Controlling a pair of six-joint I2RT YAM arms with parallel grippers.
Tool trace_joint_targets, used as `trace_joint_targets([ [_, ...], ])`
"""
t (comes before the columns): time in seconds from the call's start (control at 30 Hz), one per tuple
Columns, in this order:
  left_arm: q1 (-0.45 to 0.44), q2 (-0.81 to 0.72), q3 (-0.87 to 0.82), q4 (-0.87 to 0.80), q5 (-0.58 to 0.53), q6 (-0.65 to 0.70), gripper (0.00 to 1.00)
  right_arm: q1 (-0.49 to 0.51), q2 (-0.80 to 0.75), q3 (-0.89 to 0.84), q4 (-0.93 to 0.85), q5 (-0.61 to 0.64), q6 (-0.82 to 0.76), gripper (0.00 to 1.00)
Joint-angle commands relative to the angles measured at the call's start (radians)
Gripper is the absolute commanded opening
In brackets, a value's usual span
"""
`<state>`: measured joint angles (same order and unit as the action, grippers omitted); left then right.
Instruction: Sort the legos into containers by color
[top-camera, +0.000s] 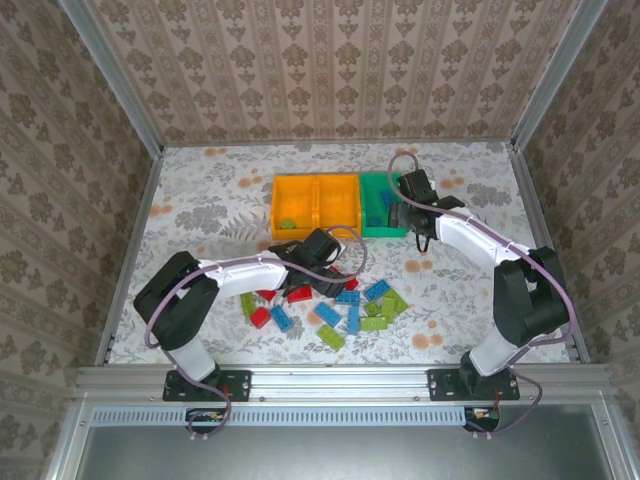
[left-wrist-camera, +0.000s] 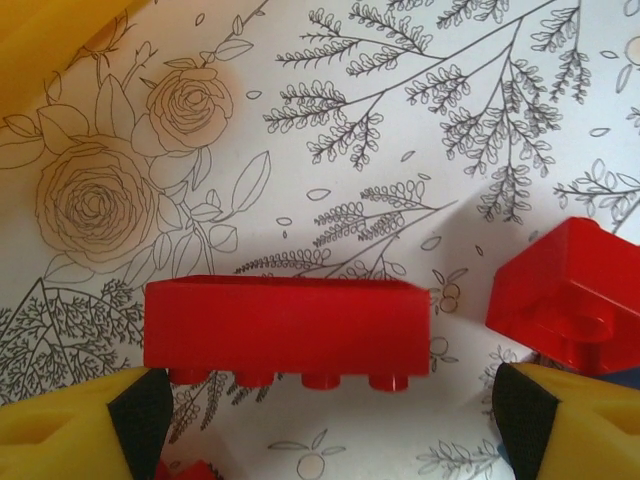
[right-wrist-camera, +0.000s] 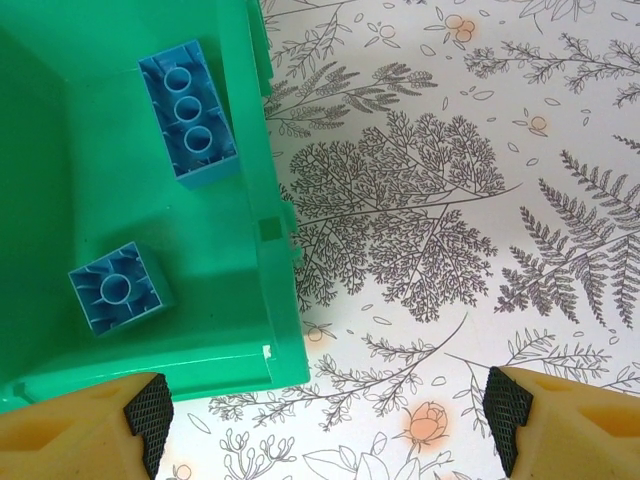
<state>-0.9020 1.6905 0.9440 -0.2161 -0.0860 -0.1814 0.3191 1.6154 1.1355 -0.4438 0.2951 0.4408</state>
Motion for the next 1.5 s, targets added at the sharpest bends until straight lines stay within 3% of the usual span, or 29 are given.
trace_joint_targets([
  [0.0, -0.003, 0.023, 0.028, -0.017, -0.038, 0.026, 0.87, -0.008, -0.038, -0.020, 0.007, 0.001, -0.008, 0.85],
  [0.23, 0.000, 0.075, 0.063, -0.028, -0.049, 0.041, 0.81, -0.012, -0.057, -0.041, -0.002, 0.009, -0.011, 0.85],
  [0.4, 0.003, 0.083, 0.066, -0.020, -0.045, 0.027, 0.65, -0.015, -0.071, -0.057, -0.003, 0.014, -0.009, 0.85],
  [1.13, 0.007, 0.052, 0.067, -0.024, -0.061, 0.000, 0.18, -0.014, -0.118, -0.105, -0.004, 0.008, 0.004, 0.85],
  [1.47, 0.008, -0.034, 0.061, -0.029, -0.063, -0.008, 0.13, 0.000, -0.161, -0.139, -0.009, -0.020, 0.006, 0.85],
])
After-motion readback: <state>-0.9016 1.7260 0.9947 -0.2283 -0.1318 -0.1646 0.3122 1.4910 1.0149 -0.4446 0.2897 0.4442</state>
